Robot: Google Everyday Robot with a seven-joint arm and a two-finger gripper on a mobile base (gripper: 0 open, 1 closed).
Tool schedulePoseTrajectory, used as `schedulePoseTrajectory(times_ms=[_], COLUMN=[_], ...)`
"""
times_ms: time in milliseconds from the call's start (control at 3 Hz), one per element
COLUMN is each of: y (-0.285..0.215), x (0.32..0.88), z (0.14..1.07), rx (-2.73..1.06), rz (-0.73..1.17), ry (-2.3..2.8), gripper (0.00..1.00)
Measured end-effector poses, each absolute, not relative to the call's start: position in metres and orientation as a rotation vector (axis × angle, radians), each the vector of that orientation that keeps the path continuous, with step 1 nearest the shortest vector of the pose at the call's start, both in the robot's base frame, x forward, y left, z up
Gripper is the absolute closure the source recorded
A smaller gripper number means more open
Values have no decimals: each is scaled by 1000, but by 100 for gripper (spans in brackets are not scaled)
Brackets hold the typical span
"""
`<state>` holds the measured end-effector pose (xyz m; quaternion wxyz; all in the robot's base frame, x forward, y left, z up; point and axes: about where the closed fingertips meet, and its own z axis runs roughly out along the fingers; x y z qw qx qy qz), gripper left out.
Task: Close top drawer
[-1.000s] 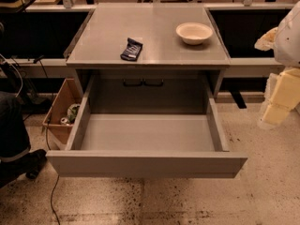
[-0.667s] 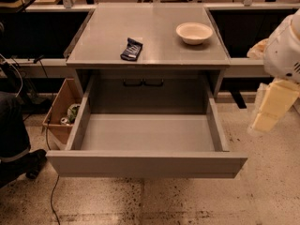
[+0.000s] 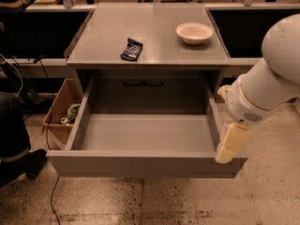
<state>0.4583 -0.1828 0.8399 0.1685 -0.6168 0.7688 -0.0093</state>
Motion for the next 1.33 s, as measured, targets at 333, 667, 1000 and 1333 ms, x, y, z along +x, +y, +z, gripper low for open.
schedulePoseTrajectory(times_ms=[333, 667, 1000, 1333], y=[-178, -163, -156, -153], x=[473, 492, 503, 507], z=[790, 751, 719, 694], rx=[-1754, -1750, -1722, -1693], rz=[15, 66, 112, 159], ry=[2174, 2154, 2168, 2193], gripper=[0, 0, 0, 0])
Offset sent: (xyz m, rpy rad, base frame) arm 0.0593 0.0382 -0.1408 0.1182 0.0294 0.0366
